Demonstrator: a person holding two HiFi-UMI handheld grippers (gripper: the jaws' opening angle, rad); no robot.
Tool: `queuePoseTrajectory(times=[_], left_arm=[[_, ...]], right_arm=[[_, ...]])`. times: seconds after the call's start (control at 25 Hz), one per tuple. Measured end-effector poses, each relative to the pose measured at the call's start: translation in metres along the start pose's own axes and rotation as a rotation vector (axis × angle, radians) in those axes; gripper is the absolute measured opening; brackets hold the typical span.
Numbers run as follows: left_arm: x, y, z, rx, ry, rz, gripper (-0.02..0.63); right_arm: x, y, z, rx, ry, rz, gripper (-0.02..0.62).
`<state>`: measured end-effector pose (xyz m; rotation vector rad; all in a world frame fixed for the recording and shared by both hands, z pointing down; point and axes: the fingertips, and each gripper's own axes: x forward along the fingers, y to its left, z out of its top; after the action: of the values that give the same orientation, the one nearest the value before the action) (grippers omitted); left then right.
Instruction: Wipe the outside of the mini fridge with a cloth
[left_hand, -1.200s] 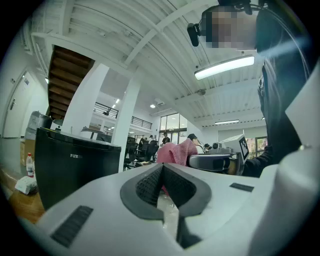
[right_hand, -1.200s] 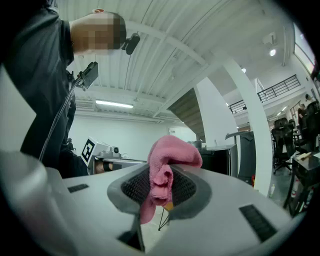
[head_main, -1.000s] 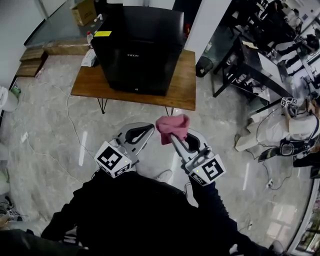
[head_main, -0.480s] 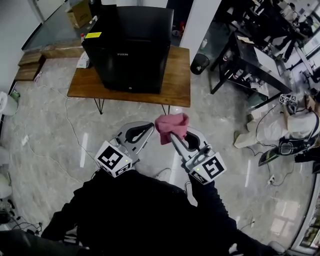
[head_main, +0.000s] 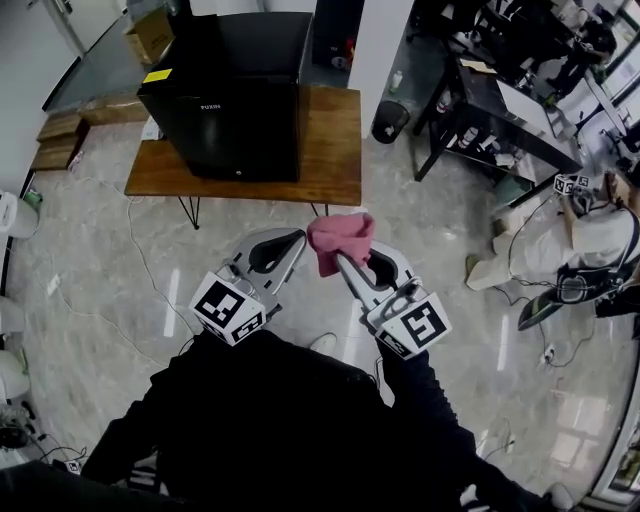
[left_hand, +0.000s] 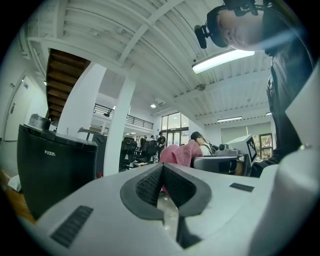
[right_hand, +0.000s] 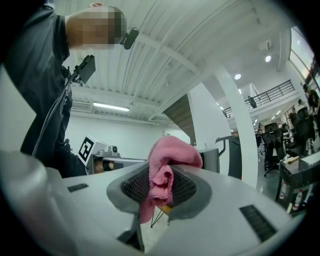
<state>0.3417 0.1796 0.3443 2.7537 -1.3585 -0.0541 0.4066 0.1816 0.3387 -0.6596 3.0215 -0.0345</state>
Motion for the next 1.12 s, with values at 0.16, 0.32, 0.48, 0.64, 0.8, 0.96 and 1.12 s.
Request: queuePoseTrajectory(times=[0.16, 0.32, 0.48, 0.64, 0.8, 0.96, 1.12], left_arm=[[0.024, -0.012, 0.006, 0.01, -0.015, 0.028, 0.006], [0.045, -0.007, 0.009, 0.019, -0.014, 0.037, 0.006], [0.06, 0.01, 0.004, 0.001, -0.01, 0.045, 0.006], [0.075, 0.039, -0.002, -0.012, -0.017, 0.056, 0.006], [0.094, 0.08, -0.007, -0.018, -0.028, 0.065, 0.006], [0.116, 0.121, -0.008, -0.012, -0.028, 0.043, 0.006], [0.131, 0.162, -0.009, 0.004, -0.031, 0.031, 0.006]], right_arm=[[-0.018, -0.021, 0.004, -0.005, -0.012, 0.002, 0.098], [-0.016, -0.042, 0.005, -0.008, -0.014, -0.001, 0.1], [0.0, -0.061, 0.0, 0.004, -0.015, 0.007, 0.1], [0.023, -0.085, -0.003, 0.038, -0.022, 0.012, 0.1], [0.057, -0.111, -0.01, 0.017, 0.005, 0.004, 0.1], [0.098, -0.142, -0.017, -0.008, 0.031, -0.011, 0.103], [0.136, -0.171, -0.021, -0.018, 0.046, -0.048, 0.103]])
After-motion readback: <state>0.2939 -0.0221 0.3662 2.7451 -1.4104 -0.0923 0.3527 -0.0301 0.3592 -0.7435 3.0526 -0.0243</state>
